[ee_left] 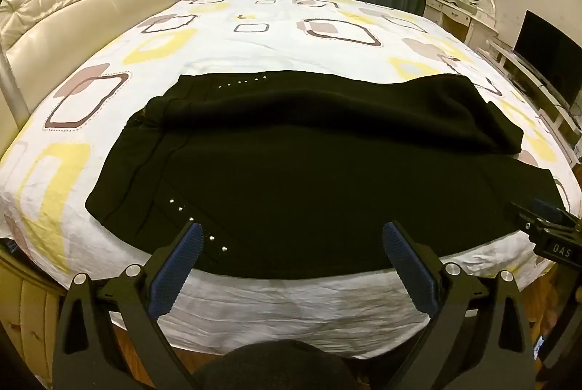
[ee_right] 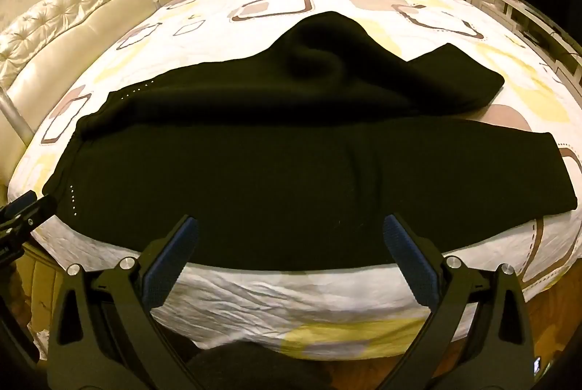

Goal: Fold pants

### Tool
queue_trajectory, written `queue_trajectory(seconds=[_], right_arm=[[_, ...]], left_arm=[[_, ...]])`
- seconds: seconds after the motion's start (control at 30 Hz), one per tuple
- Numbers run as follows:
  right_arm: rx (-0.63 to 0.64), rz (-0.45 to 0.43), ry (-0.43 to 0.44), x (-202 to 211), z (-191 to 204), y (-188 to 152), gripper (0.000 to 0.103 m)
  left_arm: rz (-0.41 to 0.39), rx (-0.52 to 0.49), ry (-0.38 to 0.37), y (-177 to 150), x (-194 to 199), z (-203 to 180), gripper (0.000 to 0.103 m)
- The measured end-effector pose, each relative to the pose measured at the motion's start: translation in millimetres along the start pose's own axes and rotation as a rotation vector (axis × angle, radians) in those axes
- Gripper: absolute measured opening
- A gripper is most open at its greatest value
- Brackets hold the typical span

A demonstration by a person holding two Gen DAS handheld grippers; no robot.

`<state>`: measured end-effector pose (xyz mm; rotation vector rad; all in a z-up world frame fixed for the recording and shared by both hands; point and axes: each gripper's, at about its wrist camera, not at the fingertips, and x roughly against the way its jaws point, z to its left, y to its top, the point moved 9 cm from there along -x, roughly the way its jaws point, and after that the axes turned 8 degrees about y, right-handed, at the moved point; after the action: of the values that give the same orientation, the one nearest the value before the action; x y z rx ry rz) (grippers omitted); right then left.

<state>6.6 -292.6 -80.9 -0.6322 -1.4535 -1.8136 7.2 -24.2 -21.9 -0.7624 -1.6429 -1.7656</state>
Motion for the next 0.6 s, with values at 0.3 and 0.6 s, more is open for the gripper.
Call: queue_trajectory(seconds=[0.3, 0.6], right_arm=[[-0.013, -0.001, 0.006, -3, 0, -3, 0.101], [-0.044, -0.006, 0.036, -4, -2, -2, 0.101]], left_arm=[[0.004, 0.005, 0.003, -7, -4, 1, 0.098], [0.012, 0.015, -0.005, -15, -5, -3, 0.098]])
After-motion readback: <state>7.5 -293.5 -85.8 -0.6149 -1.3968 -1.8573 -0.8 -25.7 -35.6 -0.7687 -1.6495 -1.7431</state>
